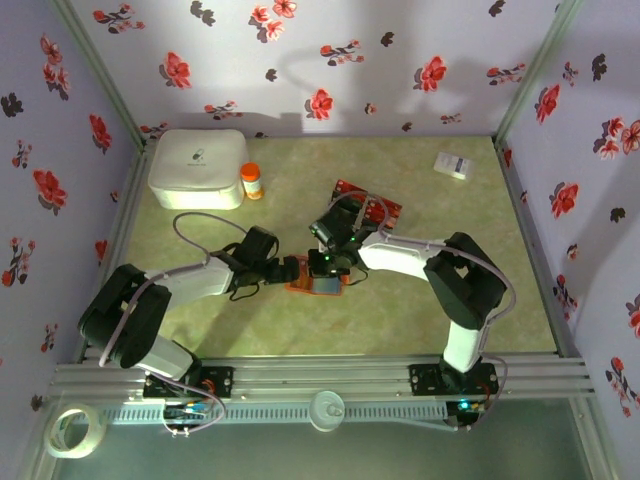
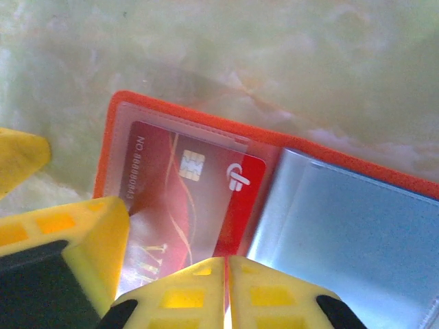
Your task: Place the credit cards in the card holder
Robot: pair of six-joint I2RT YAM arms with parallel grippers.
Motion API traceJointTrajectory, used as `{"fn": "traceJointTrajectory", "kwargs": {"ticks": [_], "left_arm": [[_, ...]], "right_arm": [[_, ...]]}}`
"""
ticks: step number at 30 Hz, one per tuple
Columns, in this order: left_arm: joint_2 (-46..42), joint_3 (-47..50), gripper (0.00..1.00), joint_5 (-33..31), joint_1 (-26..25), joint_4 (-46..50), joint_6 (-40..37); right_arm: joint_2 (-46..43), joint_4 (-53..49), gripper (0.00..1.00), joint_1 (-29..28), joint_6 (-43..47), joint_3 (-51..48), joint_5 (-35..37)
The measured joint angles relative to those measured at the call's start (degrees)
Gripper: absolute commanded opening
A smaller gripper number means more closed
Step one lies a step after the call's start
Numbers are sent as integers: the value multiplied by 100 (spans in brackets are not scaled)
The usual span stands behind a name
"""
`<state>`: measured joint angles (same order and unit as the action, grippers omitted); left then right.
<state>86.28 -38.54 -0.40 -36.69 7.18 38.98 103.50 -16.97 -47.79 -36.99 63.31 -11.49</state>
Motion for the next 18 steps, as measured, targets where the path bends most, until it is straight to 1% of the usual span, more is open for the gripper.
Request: {"fn": "traceJointTrajectory", "kwargs": {"ticks": [6, 18], "left_arm": [[0, 9, 100, 0, 7, -17, 15], [0, -101, 100, 7, 20, 122, 101]], "right_arm": [[37, -7, 5, 0, 44, 4, 63], [450, 70, 4, -15, 44, 240, -9]]}}
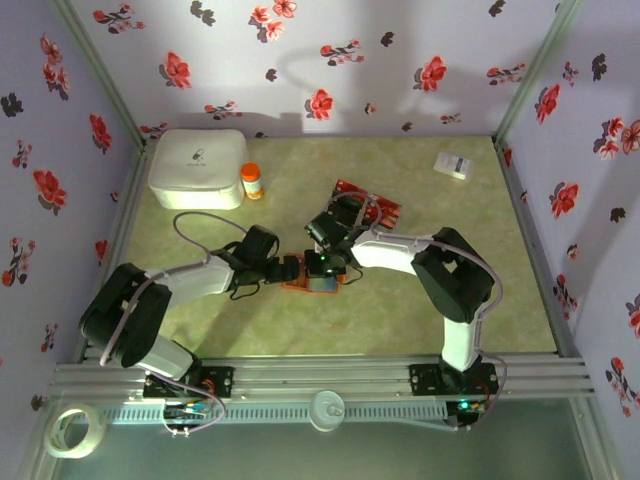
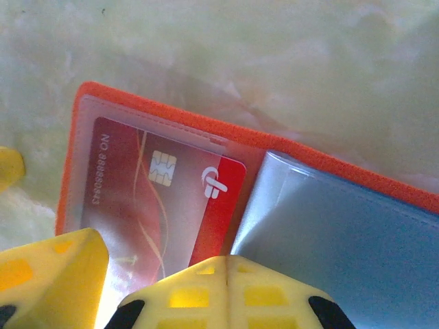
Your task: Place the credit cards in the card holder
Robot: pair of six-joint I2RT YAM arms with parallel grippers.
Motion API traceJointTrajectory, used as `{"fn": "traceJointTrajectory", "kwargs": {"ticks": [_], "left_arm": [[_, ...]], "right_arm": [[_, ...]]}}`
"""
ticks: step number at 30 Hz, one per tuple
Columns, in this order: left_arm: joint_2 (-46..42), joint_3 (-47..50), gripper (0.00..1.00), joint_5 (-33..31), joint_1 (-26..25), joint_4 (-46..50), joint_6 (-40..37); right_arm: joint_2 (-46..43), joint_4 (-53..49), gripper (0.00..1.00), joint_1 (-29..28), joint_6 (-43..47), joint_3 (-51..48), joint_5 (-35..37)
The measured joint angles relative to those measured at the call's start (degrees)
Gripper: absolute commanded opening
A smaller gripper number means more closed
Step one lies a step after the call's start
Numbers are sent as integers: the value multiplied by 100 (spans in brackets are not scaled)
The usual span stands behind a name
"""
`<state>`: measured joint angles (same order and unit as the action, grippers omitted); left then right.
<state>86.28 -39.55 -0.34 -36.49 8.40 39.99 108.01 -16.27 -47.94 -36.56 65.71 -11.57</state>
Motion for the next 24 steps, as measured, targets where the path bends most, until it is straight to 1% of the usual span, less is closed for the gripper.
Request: {"fn": "traceJointTrajectory", "kwargs": {"ticks": [7, 13, 24], "left_arm": [[-13, -42, 100, 114, 129, 55, 345], [-155, 131, 100, 195, 267, -144, 632], [-201, 258, 100, 195, 299, -321, 669]], "right_arm": [[4, 11, 3, 0, 0, -7, 0], [4, 42, 3, 0, 0, -31, 0], [-116, 184, 3, 0, 59, -238, 72]]}}
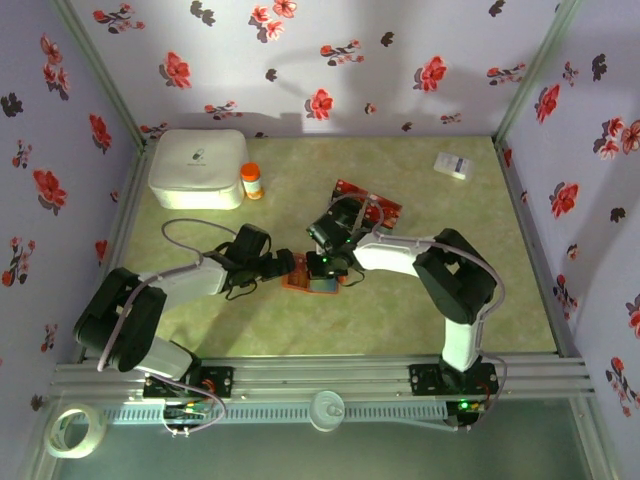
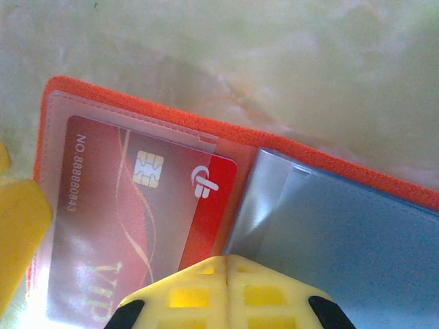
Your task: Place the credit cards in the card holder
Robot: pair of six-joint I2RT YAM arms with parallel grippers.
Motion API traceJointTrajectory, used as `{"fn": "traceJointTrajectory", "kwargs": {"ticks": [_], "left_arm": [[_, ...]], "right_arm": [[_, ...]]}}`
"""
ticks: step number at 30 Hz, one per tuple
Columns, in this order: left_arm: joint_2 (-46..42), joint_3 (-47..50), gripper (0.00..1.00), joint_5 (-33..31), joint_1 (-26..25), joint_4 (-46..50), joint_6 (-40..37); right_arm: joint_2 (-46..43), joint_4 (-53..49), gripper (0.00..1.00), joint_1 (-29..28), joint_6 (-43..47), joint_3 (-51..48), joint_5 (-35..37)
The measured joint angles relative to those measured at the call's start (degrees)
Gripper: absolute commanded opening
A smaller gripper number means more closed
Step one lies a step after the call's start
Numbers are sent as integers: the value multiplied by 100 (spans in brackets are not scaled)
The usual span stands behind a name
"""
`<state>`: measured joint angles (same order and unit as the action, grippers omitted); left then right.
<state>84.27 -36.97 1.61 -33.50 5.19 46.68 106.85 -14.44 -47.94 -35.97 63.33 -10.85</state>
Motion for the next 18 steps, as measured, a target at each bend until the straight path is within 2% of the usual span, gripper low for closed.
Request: {"fn": "traceJointTrajectory", "kwargs": {"ticks": [18], "left_arm": [[-61, 254, 100, -9, 4, -350, 87]], "right_arm": [[-219, -289, 2, 0, 109, -48, 52]]}}
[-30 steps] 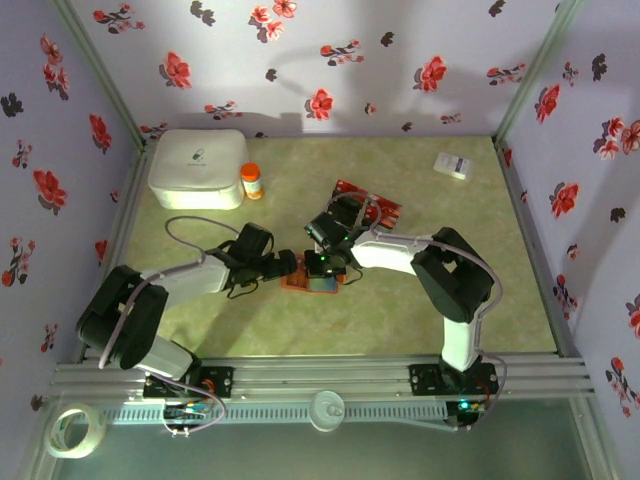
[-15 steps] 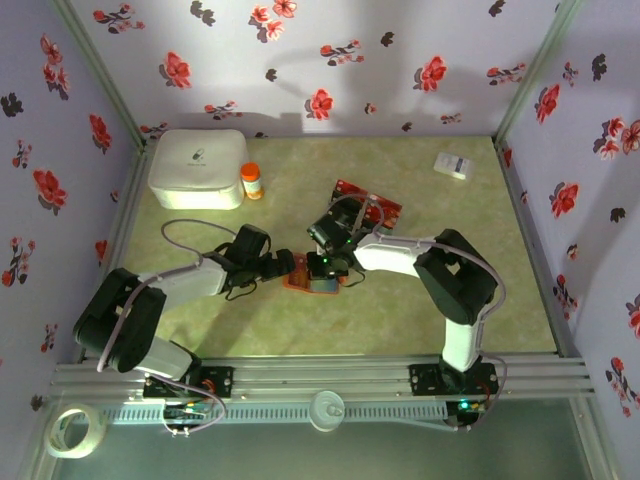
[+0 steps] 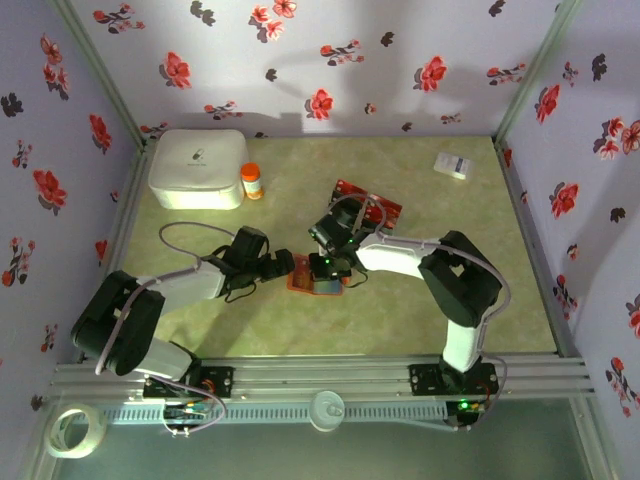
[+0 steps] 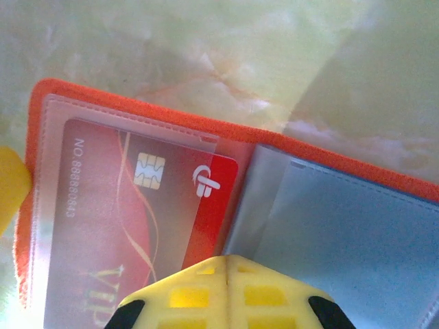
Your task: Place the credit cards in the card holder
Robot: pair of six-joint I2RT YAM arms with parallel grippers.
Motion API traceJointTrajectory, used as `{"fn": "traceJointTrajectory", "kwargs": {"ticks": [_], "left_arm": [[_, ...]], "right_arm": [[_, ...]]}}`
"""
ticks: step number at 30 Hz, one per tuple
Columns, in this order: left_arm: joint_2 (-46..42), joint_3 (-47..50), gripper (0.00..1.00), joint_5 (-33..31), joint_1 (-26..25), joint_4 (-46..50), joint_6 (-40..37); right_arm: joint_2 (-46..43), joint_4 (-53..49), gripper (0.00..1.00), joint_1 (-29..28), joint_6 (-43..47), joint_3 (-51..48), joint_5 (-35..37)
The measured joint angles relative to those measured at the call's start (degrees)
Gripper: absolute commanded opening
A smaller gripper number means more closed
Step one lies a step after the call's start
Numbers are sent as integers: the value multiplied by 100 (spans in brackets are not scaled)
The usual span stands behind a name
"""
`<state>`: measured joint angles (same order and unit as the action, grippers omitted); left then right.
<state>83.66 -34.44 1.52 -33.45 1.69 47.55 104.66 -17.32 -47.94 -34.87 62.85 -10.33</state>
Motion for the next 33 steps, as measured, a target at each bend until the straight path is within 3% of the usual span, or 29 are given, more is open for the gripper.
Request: {"fn": "traceJointTrajectory", "kwargs": {"ticks": [33], "left_arm": [[37, -2, 100, -24, 4, -24, 39]], "right_arm": [[341, 417, 1, -7, -280, 120, -435]]}}
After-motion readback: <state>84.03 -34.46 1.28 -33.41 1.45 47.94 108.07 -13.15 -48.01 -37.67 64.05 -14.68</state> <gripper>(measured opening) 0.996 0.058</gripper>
